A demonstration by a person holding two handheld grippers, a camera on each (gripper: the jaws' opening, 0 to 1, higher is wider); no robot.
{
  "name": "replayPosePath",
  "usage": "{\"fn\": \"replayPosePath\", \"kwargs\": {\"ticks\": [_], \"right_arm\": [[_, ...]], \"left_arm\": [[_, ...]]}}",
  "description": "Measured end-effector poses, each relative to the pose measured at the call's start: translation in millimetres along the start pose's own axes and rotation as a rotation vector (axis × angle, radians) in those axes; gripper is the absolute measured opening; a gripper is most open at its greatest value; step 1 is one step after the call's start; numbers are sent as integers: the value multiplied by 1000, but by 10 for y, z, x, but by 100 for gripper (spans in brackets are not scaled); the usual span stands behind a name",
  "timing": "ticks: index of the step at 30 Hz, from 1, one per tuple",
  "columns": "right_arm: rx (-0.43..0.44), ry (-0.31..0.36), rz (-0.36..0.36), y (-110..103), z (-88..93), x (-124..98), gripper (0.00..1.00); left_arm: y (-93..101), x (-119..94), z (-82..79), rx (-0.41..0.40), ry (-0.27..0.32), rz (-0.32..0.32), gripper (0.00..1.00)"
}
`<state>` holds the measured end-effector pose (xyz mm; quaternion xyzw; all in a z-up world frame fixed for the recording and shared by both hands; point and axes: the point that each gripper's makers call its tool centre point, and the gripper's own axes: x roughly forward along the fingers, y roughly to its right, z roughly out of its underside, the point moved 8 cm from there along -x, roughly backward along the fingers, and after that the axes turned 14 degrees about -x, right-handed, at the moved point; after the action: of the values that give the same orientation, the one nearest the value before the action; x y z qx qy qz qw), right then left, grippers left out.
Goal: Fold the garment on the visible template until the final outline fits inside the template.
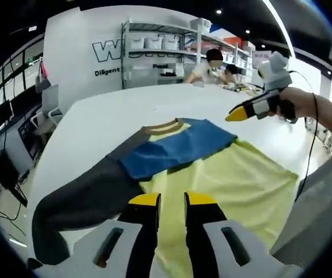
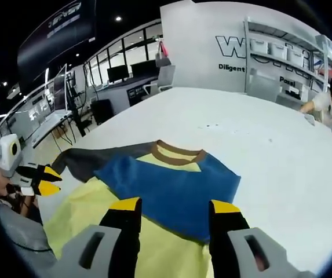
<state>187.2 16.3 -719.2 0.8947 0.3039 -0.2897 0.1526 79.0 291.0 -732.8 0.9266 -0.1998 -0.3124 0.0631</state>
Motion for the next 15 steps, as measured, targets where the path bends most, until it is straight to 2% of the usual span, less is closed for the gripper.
{"fn": "replayPosePath", "kwargs": {"ticks": [12,15], "right_arm": [[-1,-31,0,192,5,154,44],[12,-42,-3,247,24,212,43]], "left_arm": [[657,223,205,99,-79,193,16],[793,267,240,157,-100,250,18]]}}
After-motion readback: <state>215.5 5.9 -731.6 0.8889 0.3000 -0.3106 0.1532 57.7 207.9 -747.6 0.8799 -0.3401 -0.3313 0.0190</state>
